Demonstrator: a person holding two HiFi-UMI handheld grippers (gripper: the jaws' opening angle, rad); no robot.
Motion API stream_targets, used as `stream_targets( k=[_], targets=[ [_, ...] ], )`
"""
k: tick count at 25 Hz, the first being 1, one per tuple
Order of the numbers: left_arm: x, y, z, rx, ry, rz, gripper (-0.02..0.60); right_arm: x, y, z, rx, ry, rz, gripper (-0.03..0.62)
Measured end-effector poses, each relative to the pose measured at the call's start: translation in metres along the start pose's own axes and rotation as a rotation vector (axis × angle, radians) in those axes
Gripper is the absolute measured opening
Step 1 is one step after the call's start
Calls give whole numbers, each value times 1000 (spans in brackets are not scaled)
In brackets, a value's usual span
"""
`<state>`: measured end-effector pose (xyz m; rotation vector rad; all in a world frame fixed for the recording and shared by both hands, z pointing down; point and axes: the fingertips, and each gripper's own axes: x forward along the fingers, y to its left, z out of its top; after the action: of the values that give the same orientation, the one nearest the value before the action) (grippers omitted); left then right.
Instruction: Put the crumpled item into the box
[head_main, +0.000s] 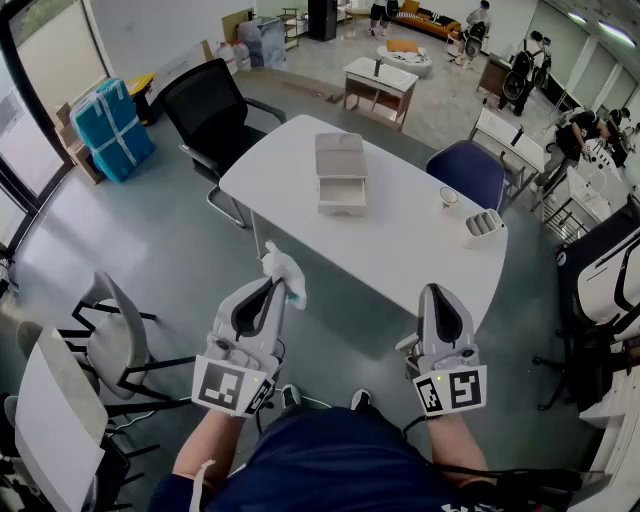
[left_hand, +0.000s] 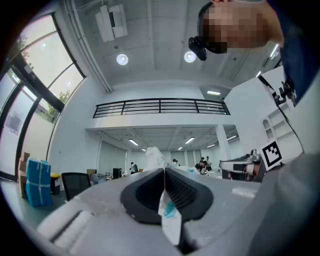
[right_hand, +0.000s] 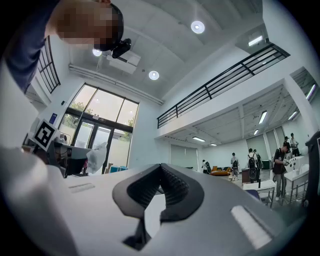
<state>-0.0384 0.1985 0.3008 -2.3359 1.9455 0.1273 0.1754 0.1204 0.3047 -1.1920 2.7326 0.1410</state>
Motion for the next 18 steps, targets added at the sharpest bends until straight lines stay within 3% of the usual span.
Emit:
stream_targets(
  k=[11, 18],
  targets=[
    [-34, 67, -13, 8, 18, -42, 9, 19, 53, -7, -30, 5, -74, 2],
    [-40, 115, -43, -23, 66, -43, 9, 33, 74, -37, -56, 100, -110, 2]
  ],
)
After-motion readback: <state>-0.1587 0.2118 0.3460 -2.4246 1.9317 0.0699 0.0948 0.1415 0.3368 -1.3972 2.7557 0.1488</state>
